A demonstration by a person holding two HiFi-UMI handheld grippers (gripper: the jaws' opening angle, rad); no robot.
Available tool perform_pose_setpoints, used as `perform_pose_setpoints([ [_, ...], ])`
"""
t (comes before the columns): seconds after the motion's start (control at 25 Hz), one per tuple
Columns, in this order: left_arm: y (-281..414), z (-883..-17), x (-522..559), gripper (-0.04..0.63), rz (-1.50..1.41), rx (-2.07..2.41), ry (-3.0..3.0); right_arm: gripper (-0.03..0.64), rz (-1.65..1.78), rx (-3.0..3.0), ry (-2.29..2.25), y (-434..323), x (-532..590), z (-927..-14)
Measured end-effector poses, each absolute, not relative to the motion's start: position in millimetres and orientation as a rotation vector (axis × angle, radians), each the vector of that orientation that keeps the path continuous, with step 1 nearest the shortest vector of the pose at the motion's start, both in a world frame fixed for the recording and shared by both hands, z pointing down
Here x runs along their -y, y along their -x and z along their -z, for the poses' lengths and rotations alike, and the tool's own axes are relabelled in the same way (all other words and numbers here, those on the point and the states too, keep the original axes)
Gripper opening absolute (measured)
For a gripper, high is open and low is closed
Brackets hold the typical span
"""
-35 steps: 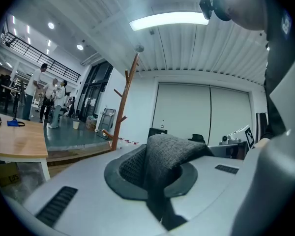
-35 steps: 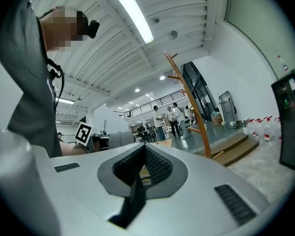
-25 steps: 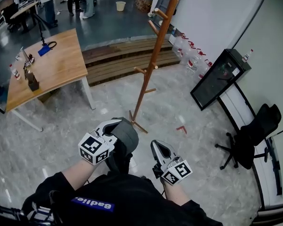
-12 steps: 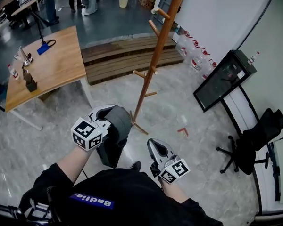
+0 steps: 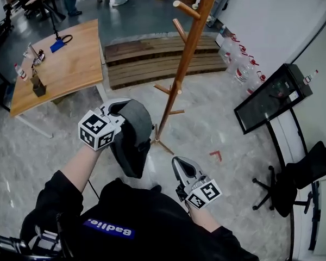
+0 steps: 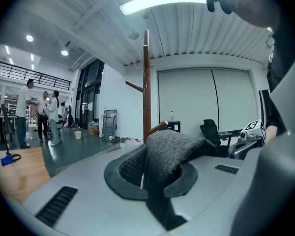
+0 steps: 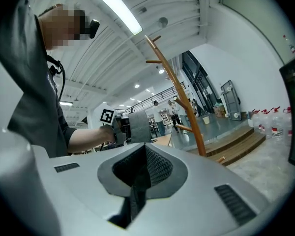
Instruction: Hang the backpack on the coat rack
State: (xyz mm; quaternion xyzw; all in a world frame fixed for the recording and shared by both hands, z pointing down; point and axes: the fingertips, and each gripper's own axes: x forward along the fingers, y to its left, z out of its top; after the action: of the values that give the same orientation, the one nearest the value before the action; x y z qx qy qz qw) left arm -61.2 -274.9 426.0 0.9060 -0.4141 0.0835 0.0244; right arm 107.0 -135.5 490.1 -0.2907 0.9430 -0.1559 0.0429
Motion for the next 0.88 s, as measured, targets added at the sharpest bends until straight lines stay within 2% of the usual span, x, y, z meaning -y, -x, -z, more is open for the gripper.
perform_pose_setpoints([
  [0.88, 19, -459, 447, 0.031, -0.782, 0.603, -2.965, 0.006, 0.491, -2.761, 1.289, -80, 214, -496],
])
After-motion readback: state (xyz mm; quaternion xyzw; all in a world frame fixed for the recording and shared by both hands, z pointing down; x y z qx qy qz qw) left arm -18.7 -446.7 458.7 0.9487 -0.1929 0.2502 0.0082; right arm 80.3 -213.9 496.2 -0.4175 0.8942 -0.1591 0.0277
